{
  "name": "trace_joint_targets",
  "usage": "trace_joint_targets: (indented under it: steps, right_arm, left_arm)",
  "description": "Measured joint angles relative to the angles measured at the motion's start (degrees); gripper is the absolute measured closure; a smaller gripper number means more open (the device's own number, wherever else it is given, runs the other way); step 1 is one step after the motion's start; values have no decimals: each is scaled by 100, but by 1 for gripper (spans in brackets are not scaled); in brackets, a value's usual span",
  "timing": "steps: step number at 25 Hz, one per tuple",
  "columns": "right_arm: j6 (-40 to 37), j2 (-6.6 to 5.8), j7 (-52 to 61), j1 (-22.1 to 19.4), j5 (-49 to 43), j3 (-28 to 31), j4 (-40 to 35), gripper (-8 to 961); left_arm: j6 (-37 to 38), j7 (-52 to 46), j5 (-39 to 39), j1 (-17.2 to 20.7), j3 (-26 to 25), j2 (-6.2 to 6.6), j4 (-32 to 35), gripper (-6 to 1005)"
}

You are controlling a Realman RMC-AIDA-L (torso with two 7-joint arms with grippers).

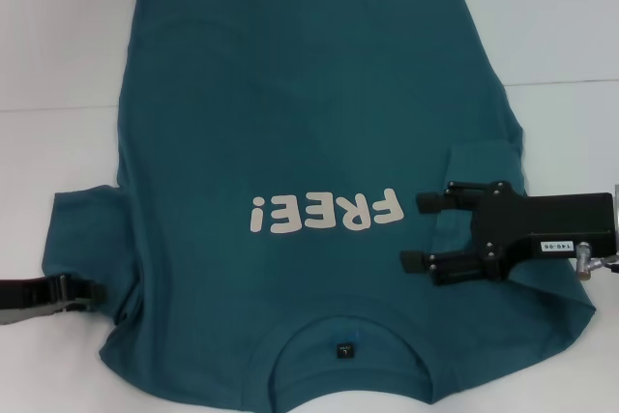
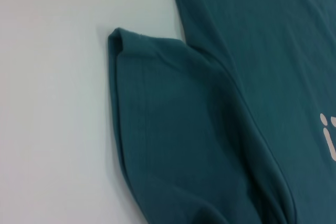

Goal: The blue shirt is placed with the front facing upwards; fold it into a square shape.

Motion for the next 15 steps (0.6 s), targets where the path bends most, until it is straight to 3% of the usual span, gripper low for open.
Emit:
trace_joint_targets:
  steps: [3,6,15]
  right_arm:
    - [-5,0,0,-2,11,0,0,25]
    - [-11,0,0,-4,13,0,0,25]
    - [-15,0,0,-8,20,0,0,25]
  left_arm:
    - [-23,1,1,-12,-2,-1,0,571]
    - [-29,-6,10,-20,27,0,-5,803]
    - [12,6,10,-28,45,8,-9,924]
